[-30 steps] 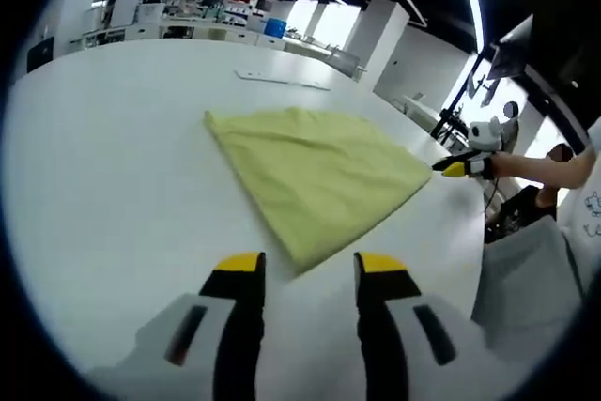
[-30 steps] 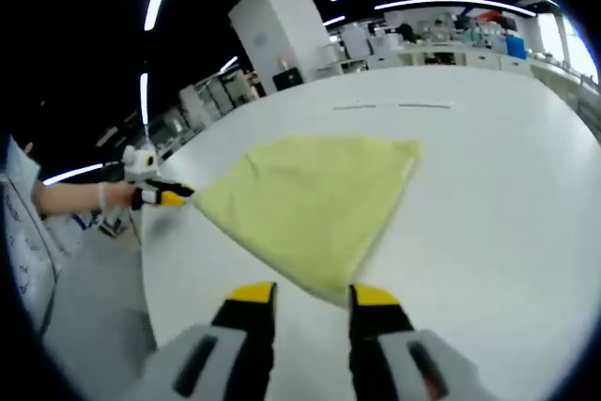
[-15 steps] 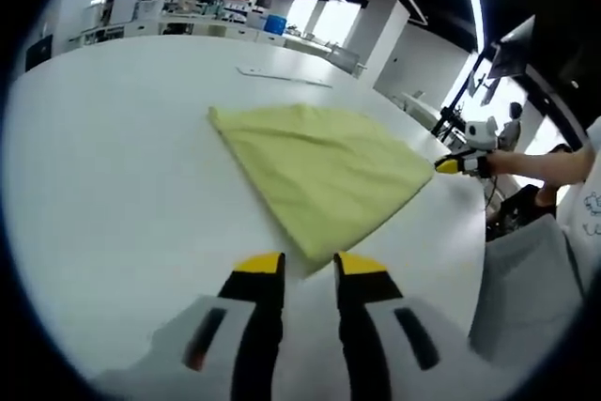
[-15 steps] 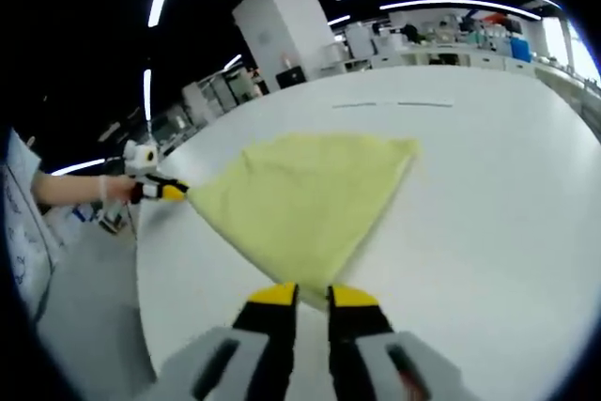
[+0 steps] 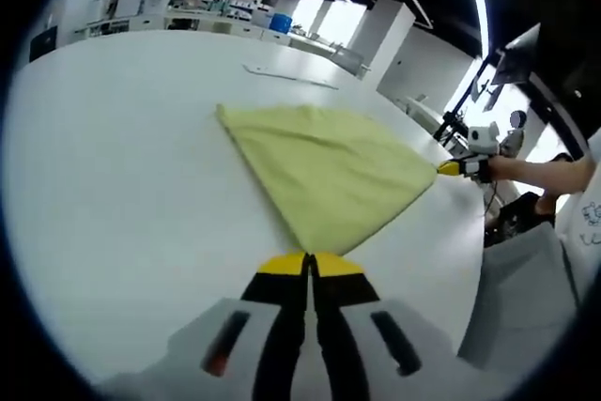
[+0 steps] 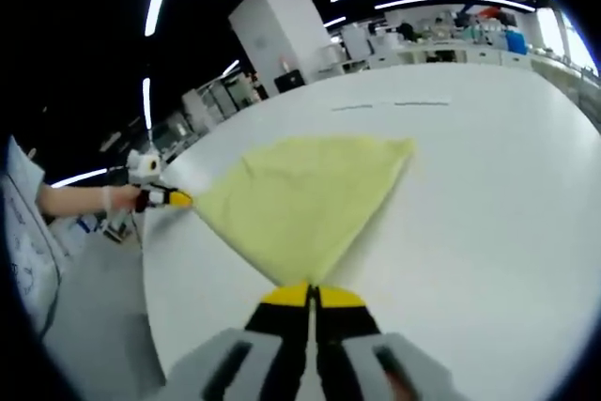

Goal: Fold the garment on the visible template until the final outline fits inside the template.

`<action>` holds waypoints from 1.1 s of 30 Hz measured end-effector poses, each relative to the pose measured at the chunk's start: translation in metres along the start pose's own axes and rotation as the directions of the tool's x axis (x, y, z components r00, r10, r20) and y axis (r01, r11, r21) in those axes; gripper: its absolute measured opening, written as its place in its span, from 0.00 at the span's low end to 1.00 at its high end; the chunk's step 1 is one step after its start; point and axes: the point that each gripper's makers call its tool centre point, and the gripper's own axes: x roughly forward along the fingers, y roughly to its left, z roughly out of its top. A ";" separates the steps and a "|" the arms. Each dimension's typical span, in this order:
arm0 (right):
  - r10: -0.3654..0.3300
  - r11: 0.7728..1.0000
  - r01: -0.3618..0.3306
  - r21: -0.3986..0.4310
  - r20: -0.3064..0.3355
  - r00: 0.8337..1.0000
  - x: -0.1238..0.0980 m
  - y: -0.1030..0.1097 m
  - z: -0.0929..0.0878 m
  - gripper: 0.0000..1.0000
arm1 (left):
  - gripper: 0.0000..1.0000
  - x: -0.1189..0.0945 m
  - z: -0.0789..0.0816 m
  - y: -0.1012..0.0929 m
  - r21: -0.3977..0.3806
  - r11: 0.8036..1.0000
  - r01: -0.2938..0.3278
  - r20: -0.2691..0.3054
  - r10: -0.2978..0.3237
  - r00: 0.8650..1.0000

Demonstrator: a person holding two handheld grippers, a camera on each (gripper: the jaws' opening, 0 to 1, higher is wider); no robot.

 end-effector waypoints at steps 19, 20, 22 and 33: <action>0.054 0.999 -0.055 -0.002 -0.051 0.997 -0.022 0.042 -0.042 0.00 | 0.00 -0.033 -0.031 -0.026 -0.037 0.998 0.051 -0.016 -0.052 0.999; 0.058 0.998 -0.058 -0.002 -0.053 0.997 -0.023 0.044 -0.044 0.00 | 0.00 -0.035 -0.032 -0.028 -0.038 0.997 0.060 -0.015 -0.061 0.998; 0.062 0.998 -0.062 0.003 -0.052 0.997 -0.025 0.049 -0.047 0.00 | 0.00 -0.037 -0.036 -0.025 -0.030 0.998 0.061 -0.022 -0.061 0.998; 0.078 0.997 -0.077 0.030 -0.064 0.995 -0.025 0.061 -0.055 0.00 | 0.00 -0.042 -0.051 -0.031 -0.046 0.997 0.068 -0.049 -0.070 0.996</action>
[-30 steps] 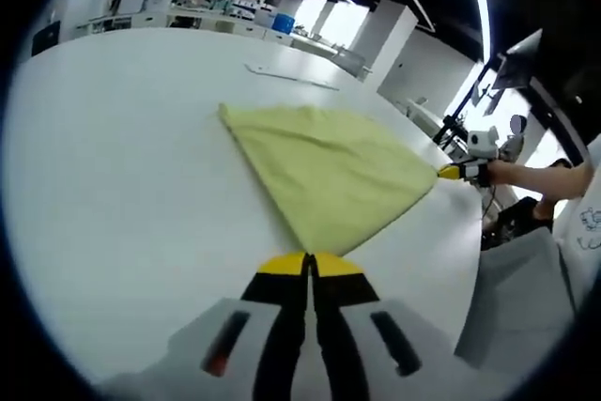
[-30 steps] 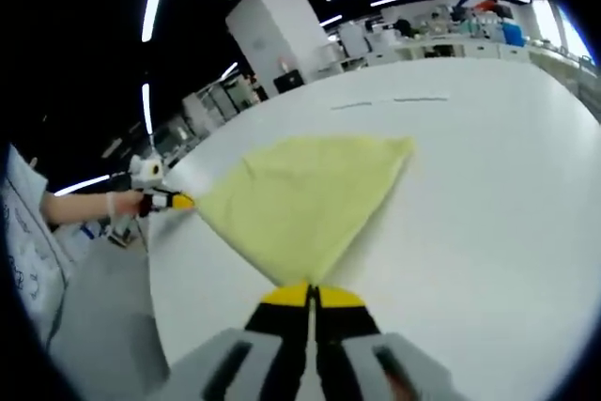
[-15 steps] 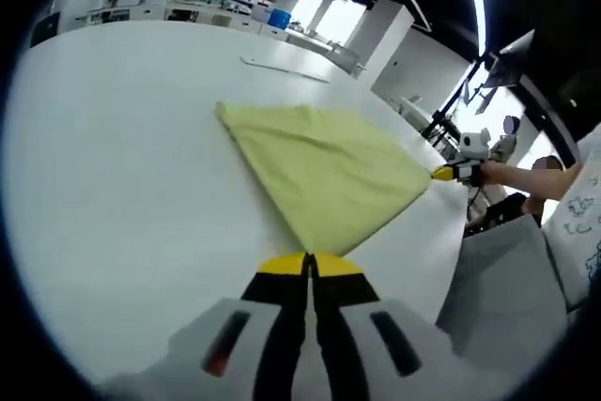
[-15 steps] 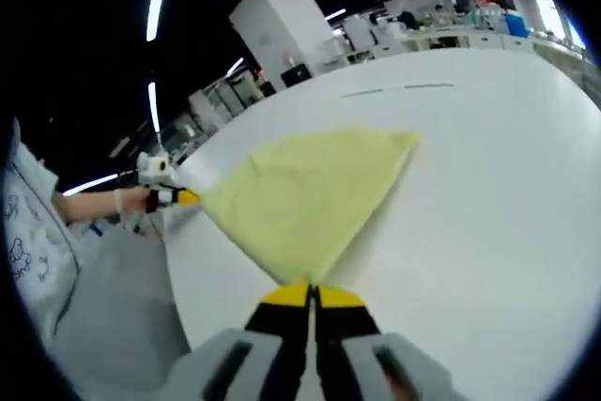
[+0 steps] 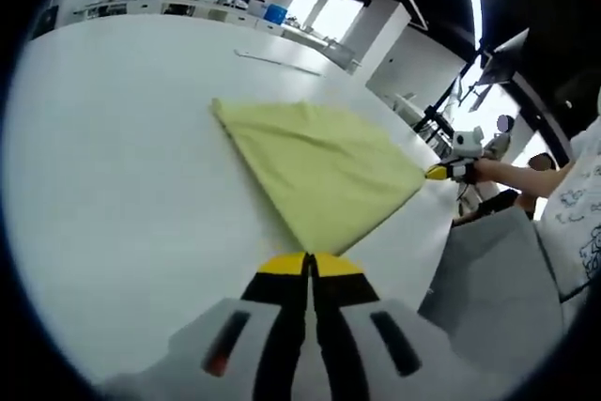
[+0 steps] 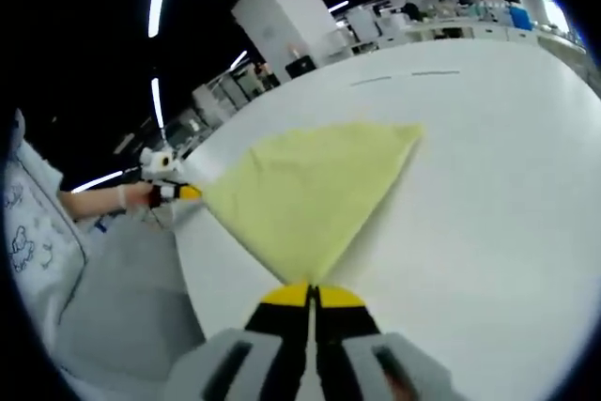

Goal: Fold the garment on the visible template until the final outline fits inside the template.

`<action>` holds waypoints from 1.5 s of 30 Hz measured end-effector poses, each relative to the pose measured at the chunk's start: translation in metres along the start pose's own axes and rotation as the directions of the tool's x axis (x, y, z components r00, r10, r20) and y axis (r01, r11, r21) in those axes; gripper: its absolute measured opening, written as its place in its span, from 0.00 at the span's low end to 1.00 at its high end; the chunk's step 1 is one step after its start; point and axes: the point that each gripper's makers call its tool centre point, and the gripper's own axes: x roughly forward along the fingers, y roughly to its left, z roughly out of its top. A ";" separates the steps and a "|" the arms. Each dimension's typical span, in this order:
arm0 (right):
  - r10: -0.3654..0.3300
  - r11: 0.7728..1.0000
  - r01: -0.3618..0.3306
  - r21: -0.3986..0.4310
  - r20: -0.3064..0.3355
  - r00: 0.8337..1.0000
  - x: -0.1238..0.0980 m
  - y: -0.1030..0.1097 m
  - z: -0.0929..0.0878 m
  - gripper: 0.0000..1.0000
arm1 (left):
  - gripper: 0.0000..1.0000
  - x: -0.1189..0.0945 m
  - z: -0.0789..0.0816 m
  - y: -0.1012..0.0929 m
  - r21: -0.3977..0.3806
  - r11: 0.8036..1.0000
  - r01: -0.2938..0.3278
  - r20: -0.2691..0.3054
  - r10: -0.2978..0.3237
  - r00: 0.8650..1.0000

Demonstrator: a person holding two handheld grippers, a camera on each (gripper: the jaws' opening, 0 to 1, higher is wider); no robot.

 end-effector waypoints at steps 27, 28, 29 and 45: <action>-0.126 0.988 0.132 -0.076 0.087 0.988 -0.029 -0.021 0.021 0.12 | 0.21 -0.007 0.012 -0.017 0.076 0.997 -0.008 0.058 0.004 0.998; -0.132 0.988 0.140 -0.071 0.105 0.986 -0.033 -0.023 0.025 0.15 | 0.21 -0.009 0.014 -0.020 0.079 0.997 -0.009 0.058 0.004 0.998; -0.136 0.988 0.145 -0.057 0.136 0.981 -0.040 -0.015 0.034 0.18 | 0.22 -0.010 0.015 -0.022 0.087 0.996 -0.007 0.057 0.002 0.998; -0.089 0.959 0.134 -0.250 0.183 0.979 -0.031 0.020 0.056 0.95 | 0.96 -0.013 0.050 -0.047 0.208 0.975 -0.078 0.099 0.058 0.993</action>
